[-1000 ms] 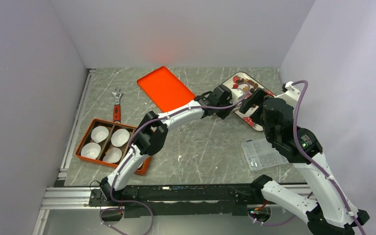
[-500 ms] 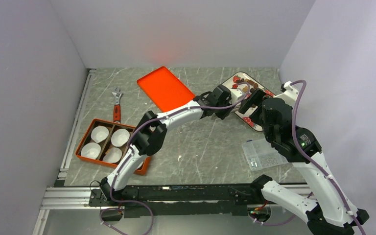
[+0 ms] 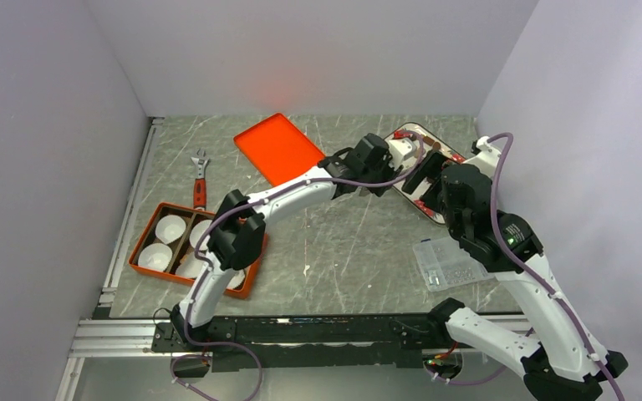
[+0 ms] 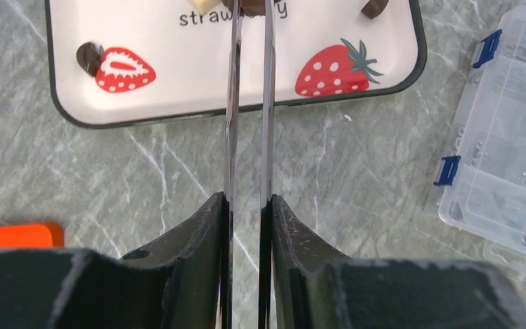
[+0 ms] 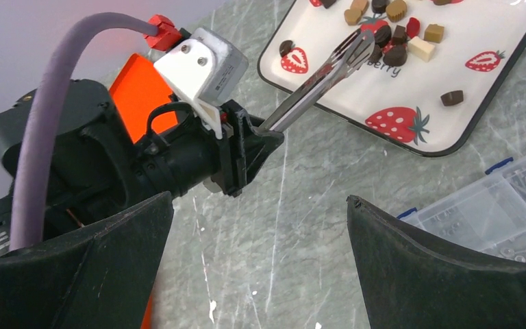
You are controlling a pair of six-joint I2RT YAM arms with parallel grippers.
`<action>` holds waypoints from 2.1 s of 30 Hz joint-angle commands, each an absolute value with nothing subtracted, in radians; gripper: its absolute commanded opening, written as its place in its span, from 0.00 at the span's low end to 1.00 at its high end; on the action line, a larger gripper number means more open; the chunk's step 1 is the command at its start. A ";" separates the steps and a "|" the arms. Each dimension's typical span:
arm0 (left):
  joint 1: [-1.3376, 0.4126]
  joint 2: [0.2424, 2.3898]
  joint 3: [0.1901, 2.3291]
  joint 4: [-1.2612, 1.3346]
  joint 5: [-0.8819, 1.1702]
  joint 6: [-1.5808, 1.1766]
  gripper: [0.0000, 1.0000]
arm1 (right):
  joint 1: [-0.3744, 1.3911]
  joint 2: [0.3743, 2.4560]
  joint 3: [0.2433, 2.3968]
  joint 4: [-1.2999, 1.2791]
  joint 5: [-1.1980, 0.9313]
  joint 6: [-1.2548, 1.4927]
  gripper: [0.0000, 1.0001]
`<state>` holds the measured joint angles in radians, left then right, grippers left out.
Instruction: Pack the chocolate
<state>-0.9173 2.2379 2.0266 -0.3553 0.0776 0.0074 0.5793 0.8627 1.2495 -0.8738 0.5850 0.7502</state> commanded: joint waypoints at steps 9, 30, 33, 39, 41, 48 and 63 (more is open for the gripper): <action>-0.869 1.872 1.697 -0.342 0.002 -0.168 0.12 | 0.581 0.930 1.246 -0.744 0.483 0.698 1.00; -0.728 1.297 1.263 -0.678 -0.247 -0.345 0.13 | 0.299 1.090 1.155 -0.624 0.043 0.601 1.00; -0.712 1.245 1.252 -0.763 -0.290 -0.386 0.13 | 0.299 1.114 1.131 -0.597 0.005 0.603 1.00; -0.697 1.124 1.211 -0.963 -0.403 -0.530 0.14 | 0.299 1.139 1.105 -0.575 -0.075 0.601 1.00; -0.695 1.088 1.203 -1.041 -0.433 -0.584 0.15 | 0.301 1.150 1.110 -0.580 -0.087 0.594 1.00; -0.695 1.008 1.188 -1.242 -0.486 -0.736 0.15 | 0.301 1.155 1.109 -0.586 -0.095 0.583 1.00; -0.682 0.903 1.080 -1.430 -0.542 -0.948 0.18 | 0.305 1.162 1.094 -0.571 -0.119 0.584 1.00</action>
